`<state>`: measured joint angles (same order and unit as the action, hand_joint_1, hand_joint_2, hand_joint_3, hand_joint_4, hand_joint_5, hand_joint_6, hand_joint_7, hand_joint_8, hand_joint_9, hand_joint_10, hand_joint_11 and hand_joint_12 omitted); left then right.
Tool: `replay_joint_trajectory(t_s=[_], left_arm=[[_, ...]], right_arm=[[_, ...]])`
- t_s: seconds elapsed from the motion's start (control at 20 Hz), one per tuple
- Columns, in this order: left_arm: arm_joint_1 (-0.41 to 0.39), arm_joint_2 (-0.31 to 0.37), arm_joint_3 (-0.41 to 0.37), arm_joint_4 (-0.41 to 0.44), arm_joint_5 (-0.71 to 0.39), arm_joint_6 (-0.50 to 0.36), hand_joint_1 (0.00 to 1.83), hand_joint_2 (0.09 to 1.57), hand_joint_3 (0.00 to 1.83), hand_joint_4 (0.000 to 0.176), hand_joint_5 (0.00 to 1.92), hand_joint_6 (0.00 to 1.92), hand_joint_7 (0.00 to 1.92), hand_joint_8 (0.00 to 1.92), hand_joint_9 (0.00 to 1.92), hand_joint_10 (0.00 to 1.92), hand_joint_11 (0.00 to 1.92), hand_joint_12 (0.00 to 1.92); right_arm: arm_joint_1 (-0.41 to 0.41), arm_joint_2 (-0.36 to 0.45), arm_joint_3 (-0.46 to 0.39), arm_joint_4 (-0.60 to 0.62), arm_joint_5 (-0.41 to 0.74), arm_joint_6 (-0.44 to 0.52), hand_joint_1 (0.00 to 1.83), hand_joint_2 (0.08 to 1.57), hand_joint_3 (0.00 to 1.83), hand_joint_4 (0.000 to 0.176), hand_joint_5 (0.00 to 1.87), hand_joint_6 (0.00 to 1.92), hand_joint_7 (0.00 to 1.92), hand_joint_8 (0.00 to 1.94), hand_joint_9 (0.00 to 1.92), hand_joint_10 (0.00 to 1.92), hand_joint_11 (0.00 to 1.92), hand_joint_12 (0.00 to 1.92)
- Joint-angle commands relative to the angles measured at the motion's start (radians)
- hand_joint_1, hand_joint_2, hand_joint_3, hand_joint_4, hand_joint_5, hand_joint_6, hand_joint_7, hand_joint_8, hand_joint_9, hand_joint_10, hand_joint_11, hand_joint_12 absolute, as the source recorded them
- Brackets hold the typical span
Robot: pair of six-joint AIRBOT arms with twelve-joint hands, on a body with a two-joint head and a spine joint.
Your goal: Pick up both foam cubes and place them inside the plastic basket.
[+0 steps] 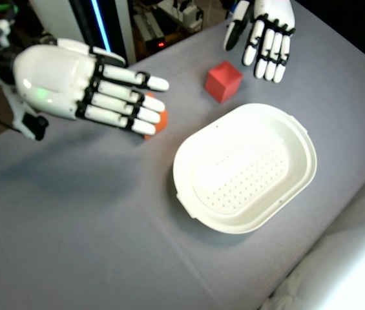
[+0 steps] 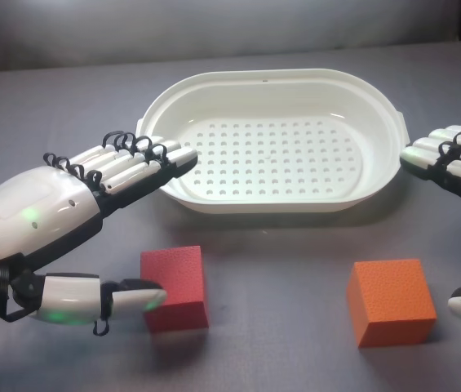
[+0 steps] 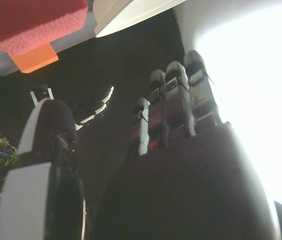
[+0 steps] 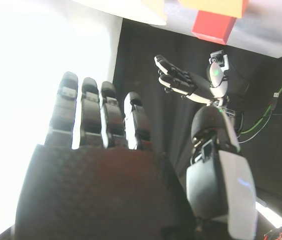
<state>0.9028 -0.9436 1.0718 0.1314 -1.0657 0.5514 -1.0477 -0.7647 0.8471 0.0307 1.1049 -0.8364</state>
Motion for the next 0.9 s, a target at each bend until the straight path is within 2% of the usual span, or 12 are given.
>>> replay_joint_trajectory(t_s=[0.0,0.2,0.25,0.3,0.4,0.55,0.6,0.65,0.7,0.75,0.8,0.85], left_arm=[[-0.003,0.004,-0.003,-0.011,-0.113,-0.005,0.56,1.05,0.02,0.057,0.0,0.0,0.0,0.0,0.0,0.0,0.0,0.0],[0.005,-0.003,-0.009,0.016,-0.106,-0.036,0.58,1.04,0.01,0.086,0.0,0.0,0.0,0.0,0.0,0.0,0.0,0.0],[0.007,-0.02,-0.006,0.033,-0.07,-0.049,0.57,1.02,0.0,0.053,0.0,0.0,0.0,0.0,0.0,0.0,0.0,0.0],[0.007,-0.025,-0.004,0.036,-0.061,-0.051,0.57,1.02,0.0,0.053,0.0,0.0,0.0,0.0,0.0,0.0,0.0,0.0],[0.006,-0.056,0.016,0.052,-0.012,-0.072,0.56,1.01,0.0,0.005,0.0,0.0,0.0,0.0,0.0,0.0,0.05,0.03],[-0.004,-0.1,0.051,0.052,0.047,-0.079,0.64,1.04,0.0,0.0,0.0,0.0,0.05,0.01,0.11,0.06,0.0,0.9],[-0.007,-0.113,0.062,0.052,0.063,-0.08,0.77,1.06,0.0,0.0,0.09,0.01,0.16,0.01,0.2,0.16,0.0,1.3],[-0.009,-0.121,0.07,0.05,0.068,-0.083,0.88,1.07,0.0,0.0,0.17,0.01,0.24,0.0,0.22,0.31,0.0,1.48],[-0.01,-0.128,0.076,0.048,0.076,-0.085,1.05,1.08,0.0,0.0,0.3,0.02,0.39,0.03,0.32,0.52,0.09,1.55],[-0.013,-0.136,0.084,0.044,0.085,-0.086,1.16,1.14,0.01,0.0,0.53,0.08,0.69,0.22,0.57,0.95,0.45,1.6],[-0.014,-0.142,0.089,0.042,0.09,-0.087,1.2,1.22,0.02,0.0,0.58,1.1,0.82,1.15,0.73,1.25,0.69,1.64],[-0.014,-0.143,0.09,0.038,0.087,-0.087,1.32,1.23,0.01,0.0,0.62,1.19,0.76,1.35,0.81,1.51,0.76,1.68]], right_arm=[[0.005,0.0,-0.002,0.006,0.124,0.006,0.5,1.08,0.03,0.0,0.0,0.0,0.0,0.0,0.0,0.0,0.0,0.0],[0.004,-0.007,-0.008,-0.025,0.116,0.022,0.55,1.08,0.02,0.0,0.0,0.0,0.0,0.0,0.0,0.0,0.0,0.0],[0.004,-0.029,-0.002,-0.039,0.08,0.032,0.56,1.08,0.01,0.0,0.0,0.0,0.0,0.0,0.0,0.0,0.0,0.0],[0.004,-0.035,0.001,-0.04,0.068,0.032,0.56,1.08,0.01,0.0,0.0,0.0,0.0,0.0,0.0,0.0,0.0,0.0],[0.005,-0.073,0.025,-0.032,0.012,0.032,0.54,1.05,0.0,0.0,0.0,0.0,0.0,0.0,0.0,0.0,0.0,0.0],[0.022,-0.131,0.066,-0.008,-0.056,0.032,0.64,1.0,0.0,0.0,0.0,0.0,0.0,0.0,0.05,0.02,0.05,0.03],[0.037,-0.156,0.088,-0.004,-0.086,0.033,0.65,1.02,0.0,0.0,0.0,0.0,0.02,0.0,0.1,0.02,0.01,0.37],[0.048,-0.169,0.098,-0.004,-0.103,0.033,0.67,1.04,0.0,0.0,0.0,0.0,0.07,0.01,0.13,0.02,0.0,0.67],[0.056,-0.184,0.11,-0.004,-0.117,0.037,0.77,1.06,0.0,0.0,0.07,0.02,0.27,0.07,0.26,0.08,0.0,0.95],[0.062,-0.202,0.128,-0.004,-0.128,0.056,0.91,1.1,0.0,0.0,0.27,0.08,0.53,0.19,0.43,0.52,0.1,1.38],[0.063,-0.217,0.147,-0.008,-0.13,0.095,1.04,1.14,0.01,0.0,0.45,0.21,0.68,0.4,0.52,0.9,0.25,1.53],[0.063,-0.223,0.155,-0.013,-0.129,0.116,1.19,1.19,0.01,0.0,0.64,1.05,0.88,1.09,0.77,1.18,0.6,1.61]])
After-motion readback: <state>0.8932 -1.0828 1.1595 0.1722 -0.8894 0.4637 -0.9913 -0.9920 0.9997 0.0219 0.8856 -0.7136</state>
